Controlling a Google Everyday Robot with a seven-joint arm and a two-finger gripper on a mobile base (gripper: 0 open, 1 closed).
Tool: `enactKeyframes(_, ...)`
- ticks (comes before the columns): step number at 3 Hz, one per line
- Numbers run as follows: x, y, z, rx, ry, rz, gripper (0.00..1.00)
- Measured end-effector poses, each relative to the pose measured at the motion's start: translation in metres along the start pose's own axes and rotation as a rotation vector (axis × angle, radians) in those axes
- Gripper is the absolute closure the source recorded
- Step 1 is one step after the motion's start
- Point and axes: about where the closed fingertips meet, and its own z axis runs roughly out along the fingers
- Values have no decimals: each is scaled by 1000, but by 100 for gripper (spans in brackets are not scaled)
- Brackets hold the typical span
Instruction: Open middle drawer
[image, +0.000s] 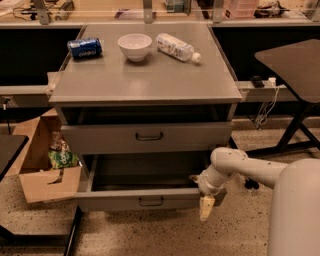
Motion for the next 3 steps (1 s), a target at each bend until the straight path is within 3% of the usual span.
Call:
enactKeyframes(2, -3, 7, -5, 14, -8, -35, 0)
enactKeyframes(3, -5, 19, -21, 51, -13, -69, 0)
